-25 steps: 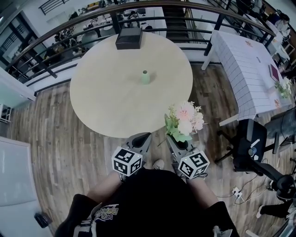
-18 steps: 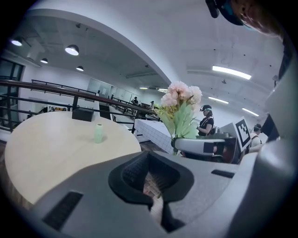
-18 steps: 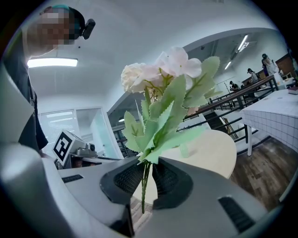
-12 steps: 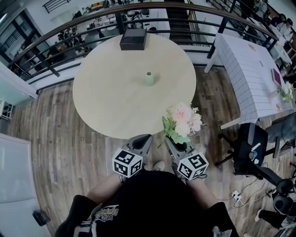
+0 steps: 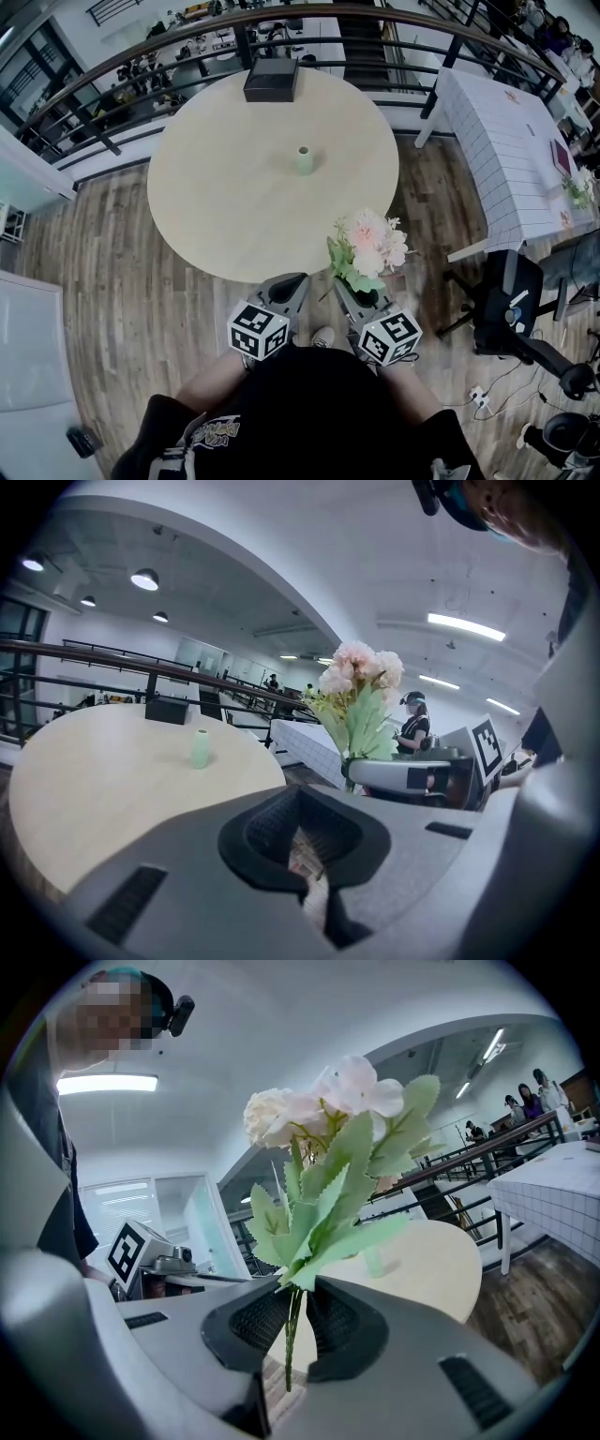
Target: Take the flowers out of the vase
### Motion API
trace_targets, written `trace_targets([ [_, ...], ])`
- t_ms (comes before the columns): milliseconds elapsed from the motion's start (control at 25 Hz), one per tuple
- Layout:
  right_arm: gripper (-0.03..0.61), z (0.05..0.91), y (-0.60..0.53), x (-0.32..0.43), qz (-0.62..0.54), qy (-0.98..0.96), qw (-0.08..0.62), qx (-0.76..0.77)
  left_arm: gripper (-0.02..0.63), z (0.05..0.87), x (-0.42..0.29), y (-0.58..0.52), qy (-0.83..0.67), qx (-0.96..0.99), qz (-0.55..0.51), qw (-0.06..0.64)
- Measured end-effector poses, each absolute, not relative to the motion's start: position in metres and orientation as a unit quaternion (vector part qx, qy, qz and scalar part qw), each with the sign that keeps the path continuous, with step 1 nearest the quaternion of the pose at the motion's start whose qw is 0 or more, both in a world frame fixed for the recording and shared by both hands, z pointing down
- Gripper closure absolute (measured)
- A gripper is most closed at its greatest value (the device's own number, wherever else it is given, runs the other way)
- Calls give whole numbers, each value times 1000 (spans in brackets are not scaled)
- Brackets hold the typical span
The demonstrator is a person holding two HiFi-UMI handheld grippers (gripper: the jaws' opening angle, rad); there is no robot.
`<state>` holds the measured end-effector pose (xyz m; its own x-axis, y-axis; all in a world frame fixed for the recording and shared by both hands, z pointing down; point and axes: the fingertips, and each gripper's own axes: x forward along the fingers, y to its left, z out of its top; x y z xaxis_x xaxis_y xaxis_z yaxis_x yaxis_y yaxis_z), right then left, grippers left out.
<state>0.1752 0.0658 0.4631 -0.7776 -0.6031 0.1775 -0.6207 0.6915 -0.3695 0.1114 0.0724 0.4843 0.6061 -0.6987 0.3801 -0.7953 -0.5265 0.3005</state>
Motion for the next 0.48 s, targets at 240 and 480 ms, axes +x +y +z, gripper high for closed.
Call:
trace_targets([
  [240,511,452,72,188,211,-921,17,328,607,472,126,80,-434,866,112,223],
  [480,511,467,60,166,209,-919,22,332,607,488,103,69,-432,866,106,229],
])
